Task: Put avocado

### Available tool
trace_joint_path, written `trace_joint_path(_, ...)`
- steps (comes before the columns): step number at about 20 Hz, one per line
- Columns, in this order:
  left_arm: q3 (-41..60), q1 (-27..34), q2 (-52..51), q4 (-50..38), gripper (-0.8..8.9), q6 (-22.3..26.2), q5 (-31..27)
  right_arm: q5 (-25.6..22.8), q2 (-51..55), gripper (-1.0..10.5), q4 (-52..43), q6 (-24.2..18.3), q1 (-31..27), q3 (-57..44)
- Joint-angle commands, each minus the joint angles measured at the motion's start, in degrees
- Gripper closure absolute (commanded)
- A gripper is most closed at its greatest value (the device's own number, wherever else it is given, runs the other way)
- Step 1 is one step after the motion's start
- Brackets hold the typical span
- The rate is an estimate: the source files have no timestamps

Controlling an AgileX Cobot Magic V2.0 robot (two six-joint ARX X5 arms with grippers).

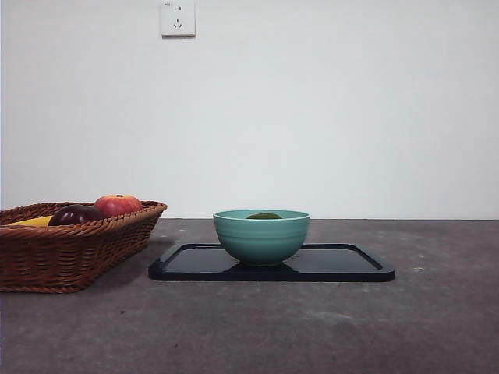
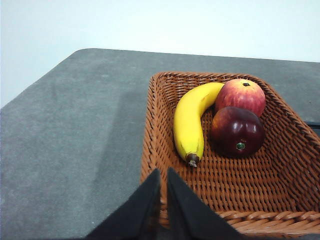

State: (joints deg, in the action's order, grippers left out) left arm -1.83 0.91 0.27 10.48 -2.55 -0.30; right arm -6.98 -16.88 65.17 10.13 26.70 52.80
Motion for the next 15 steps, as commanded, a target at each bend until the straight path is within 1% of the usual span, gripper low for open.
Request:
trace_joint_path(1,1.2,0.0,-0.1,0.5,7.93,-0.3,-0.3,-0.9,3.2,9.3,-13.5,-9.1,-4.9,-7.6)
trace_joint_path(3,1.2,0.0,-0.1,0.5,7.93,-0.3,-0.3,0.2,6.3,9.3,-30.3,-11.9,-9.8,-18.4)
trace_joint_path(5,1.2,0.0,-0.1,0.5,7.93,-0.3,-0.3,4.0,8.2,9.3,-45.0,-12.6,-14.9,-28.8)
trace_joint_path(6,1.2,0.0,-0.1,0.5,7.93,-0.3,-0.3,5.4,9.0,9.3,-50.5,-12.5,-17.1,-33.5)
trace_joint_path(7,1.2,0.0,-0.1,0.5,7.93,-0.3,-0.3,5.6,10.1,9.3,-54.3,-12.5,-19.0,-37.5)
trace_joint_path(8,1.2,0.0,-0.1,0.5,7.93,-0.3,-0.3,5.5,11.4,9.3,-57.1,-12.5,-20.6,-41.1)
trace_joint_path(10,1.2,0.0,-0.1,0.5,7.93,-0.3,-0.3,5.5,14.1,9.3,-59.2,-12.5,-23.4,-46.3)
trace_joint_path(13,1.2,0.0,-0.1,0.5,7.93,-0.3,-0.3,6.1,16.2,9.3,-59.1,-12.1,-25.8,-50.2)
trace_joint_path(15,1.2,0.0,-0.1,0.5,7.93,-0.3,-0.3,7.5,16.7,9.3,-59.2,-11.9,-26.7,-51.8)
